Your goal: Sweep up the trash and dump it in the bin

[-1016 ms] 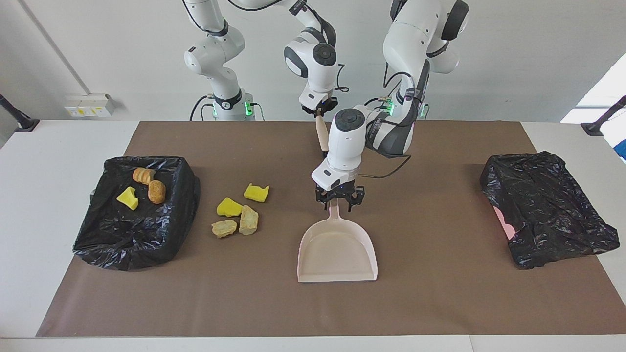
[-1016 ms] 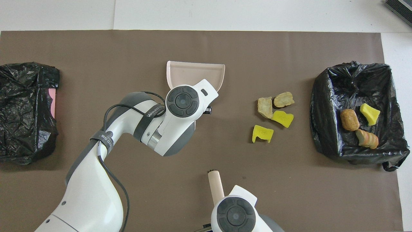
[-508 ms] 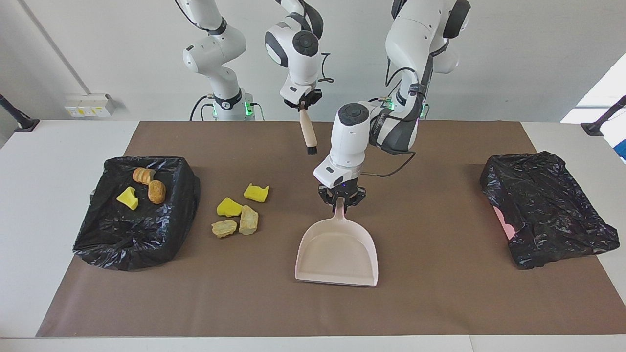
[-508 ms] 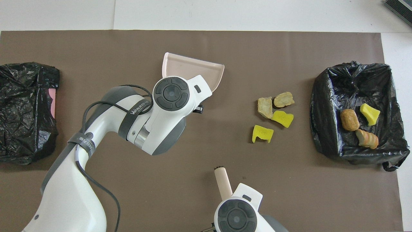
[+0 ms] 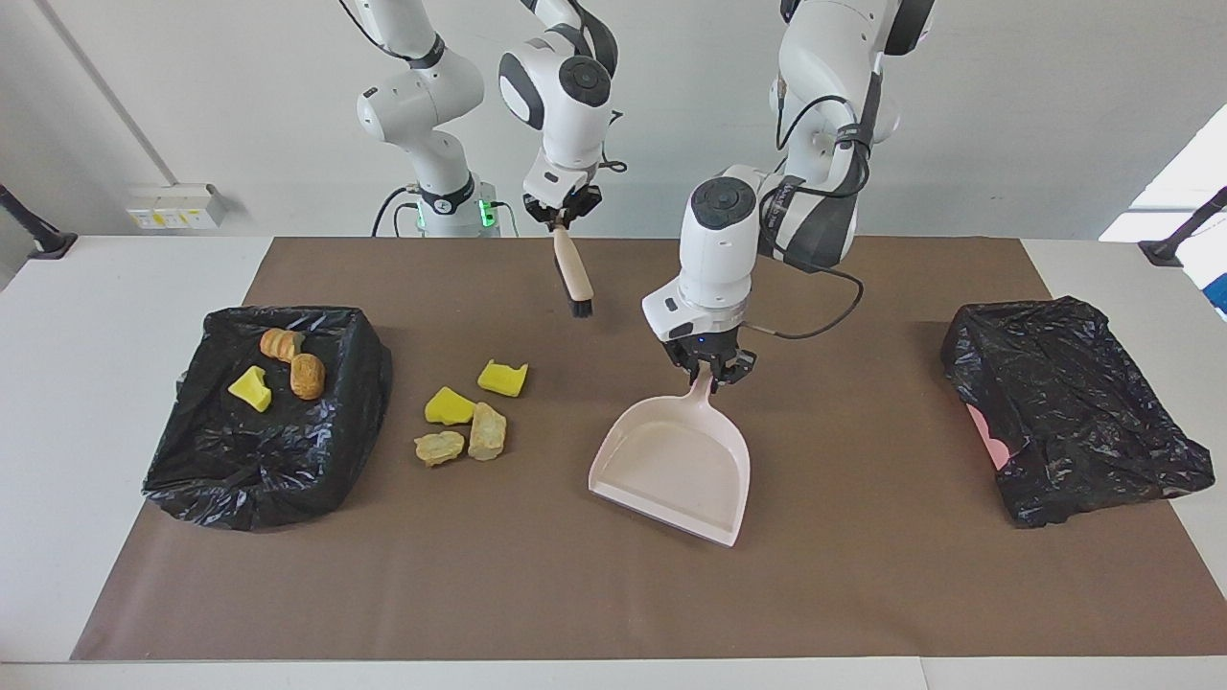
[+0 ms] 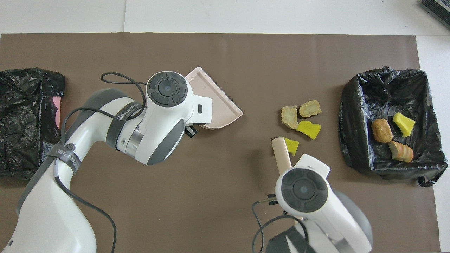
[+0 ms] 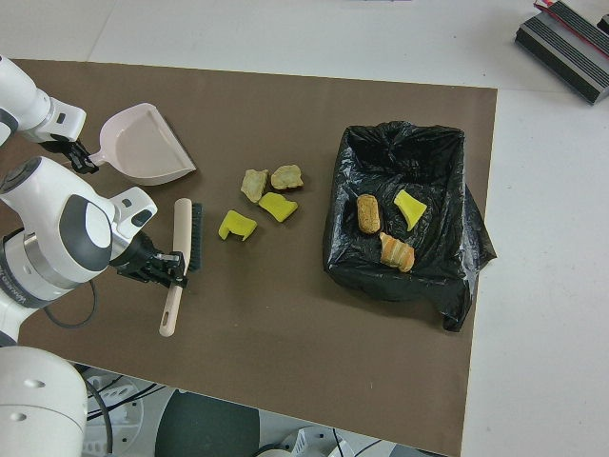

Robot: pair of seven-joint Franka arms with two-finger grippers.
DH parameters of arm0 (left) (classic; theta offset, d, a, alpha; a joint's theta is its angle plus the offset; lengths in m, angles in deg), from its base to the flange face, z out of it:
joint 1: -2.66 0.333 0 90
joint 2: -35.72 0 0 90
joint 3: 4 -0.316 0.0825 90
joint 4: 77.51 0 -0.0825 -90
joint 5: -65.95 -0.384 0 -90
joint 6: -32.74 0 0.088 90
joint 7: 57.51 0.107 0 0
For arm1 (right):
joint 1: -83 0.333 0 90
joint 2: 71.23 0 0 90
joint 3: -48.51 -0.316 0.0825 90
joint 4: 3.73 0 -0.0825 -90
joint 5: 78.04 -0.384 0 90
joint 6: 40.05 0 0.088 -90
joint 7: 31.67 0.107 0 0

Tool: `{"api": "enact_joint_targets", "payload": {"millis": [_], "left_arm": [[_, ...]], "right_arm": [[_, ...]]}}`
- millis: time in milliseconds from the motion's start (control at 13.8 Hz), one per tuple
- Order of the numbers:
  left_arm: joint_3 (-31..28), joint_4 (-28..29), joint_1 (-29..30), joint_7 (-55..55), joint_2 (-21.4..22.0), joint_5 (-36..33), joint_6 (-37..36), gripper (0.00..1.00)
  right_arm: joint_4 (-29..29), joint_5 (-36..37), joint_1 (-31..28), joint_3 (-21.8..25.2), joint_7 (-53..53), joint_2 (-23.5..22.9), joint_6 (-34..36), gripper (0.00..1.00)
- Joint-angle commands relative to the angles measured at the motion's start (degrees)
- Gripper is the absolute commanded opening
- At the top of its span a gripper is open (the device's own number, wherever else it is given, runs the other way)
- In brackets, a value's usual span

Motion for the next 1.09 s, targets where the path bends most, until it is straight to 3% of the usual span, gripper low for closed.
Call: {"api": "enact_joint_targets", "payload": {"millis": [0, 145, 436, 726, 1016], "left_arm": [[0.4, 2.21, 0.37, 9.56, 1.68, -0.3, -0.81, 0.0], [0.58, 6.15, -0.33, 13.62, 3.79, -0.3, 0.15, 0.0], [0.58, 15.55, -3.41, 13.72, 8.88, -0.3, 5.33, 0.0], [0.4, 18.82, -7.54, 13.11, 9.95, -0.3, 7.45, 0.0], [0.4, 20.31, -8.59, 10.47, 9.68, -0.3, 9.3, 0.0]], "right_arm": [[-12.19, 0.94, -9.82, -0.39, -6.74, -11.05, 0.0, 0.0], [-19.49, 3.03, -15.99, -0.47, -10.79, -17.37, 0.53, 0.0], [-26.46, 7.69, -18.56, -0.39, -11.69, -25.13, 0.09, 0.0], [-24.45, 9.37, -20.14, -0.39, -19.67, -25.85, 1.05, 0.0], [-20.67, 8.15, -18.92, -0.65, -19.07, -25.49, 0.52, 0.0]]}}
